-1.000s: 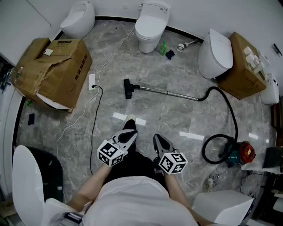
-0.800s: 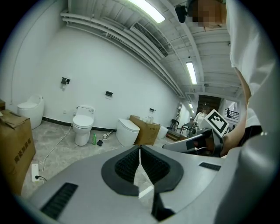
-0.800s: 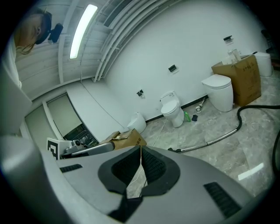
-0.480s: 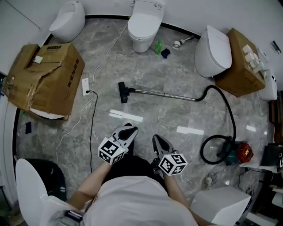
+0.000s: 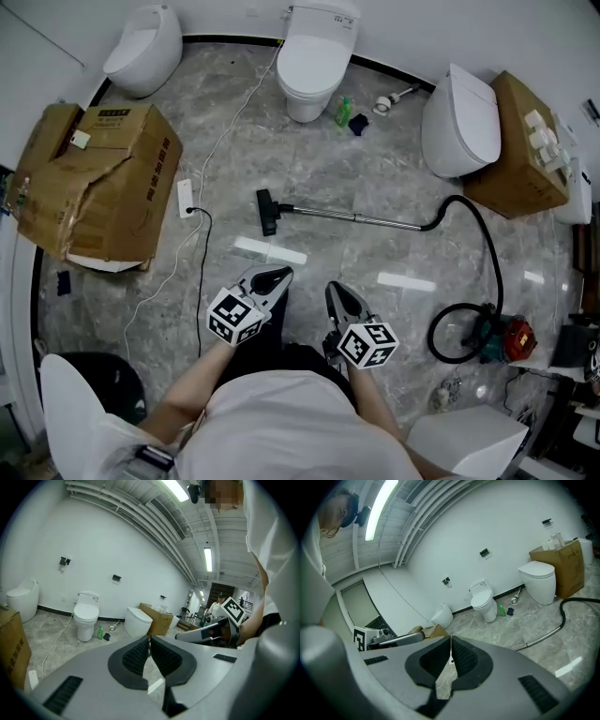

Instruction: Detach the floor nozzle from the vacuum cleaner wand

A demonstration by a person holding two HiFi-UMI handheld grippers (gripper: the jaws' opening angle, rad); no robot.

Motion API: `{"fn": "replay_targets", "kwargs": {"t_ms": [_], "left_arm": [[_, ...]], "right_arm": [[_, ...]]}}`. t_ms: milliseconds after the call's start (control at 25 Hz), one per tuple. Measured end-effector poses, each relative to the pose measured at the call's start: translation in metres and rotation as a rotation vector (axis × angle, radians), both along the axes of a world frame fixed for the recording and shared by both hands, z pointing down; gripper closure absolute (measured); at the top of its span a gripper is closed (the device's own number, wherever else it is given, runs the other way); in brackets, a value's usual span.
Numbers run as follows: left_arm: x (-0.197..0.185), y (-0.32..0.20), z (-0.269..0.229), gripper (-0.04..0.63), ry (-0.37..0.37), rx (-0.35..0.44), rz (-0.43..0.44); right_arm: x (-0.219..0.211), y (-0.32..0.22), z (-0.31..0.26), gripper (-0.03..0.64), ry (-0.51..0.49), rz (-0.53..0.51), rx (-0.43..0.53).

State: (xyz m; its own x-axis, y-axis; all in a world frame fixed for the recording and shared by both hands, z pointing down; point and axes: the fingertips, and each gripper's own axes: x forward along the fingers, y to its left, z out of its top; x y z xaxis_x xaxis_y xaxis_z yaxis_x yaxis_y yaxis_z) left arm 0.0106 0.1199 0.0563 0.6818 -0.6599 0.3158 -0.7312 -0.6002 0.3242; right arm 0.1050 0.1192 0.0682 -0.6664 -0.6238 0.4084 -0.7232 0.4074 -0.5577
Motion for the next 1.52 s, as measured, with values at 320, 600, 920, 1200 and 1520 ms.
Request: {"fn": "replay_targets", "kwargs": {"t_ms": [320, 600, 920, 1200, 1520], "left_arm": [[-0.03, -0.045, 0.013, 0.584, 0.017, -0.017, 0.02], [-0.033, -0.076, 0.021, 0.584, 0.016, -0.001, 0.074], [-0.017, -0.102, 0.03, 0.584, 0.005, -0.027, 0.046], [0.001, -0.137, 0.03, 0.584, 0.004, -0.049, -0.044], [0.011, -0.175, 0.07, 0.584, -0.06, -0.092, -0.065]], "right_arm": [[-0.036, -0.043, 0.007, 0.6, 0.006, -0.018, -0.012], [-0.043, -0.076, 0.012, 0.598, 0.007, -0.029, 0.012], [-0.026, -0.113, 0.018, 0.6, 0.009, -0.156, 0.0], [-0.022, -0.154, 0.026, 0.598, -0.011, -0.291, -0.017], [-0.003, -0.205, 0.063, 0.598, 0.039, -0.372, 0.01]]}}
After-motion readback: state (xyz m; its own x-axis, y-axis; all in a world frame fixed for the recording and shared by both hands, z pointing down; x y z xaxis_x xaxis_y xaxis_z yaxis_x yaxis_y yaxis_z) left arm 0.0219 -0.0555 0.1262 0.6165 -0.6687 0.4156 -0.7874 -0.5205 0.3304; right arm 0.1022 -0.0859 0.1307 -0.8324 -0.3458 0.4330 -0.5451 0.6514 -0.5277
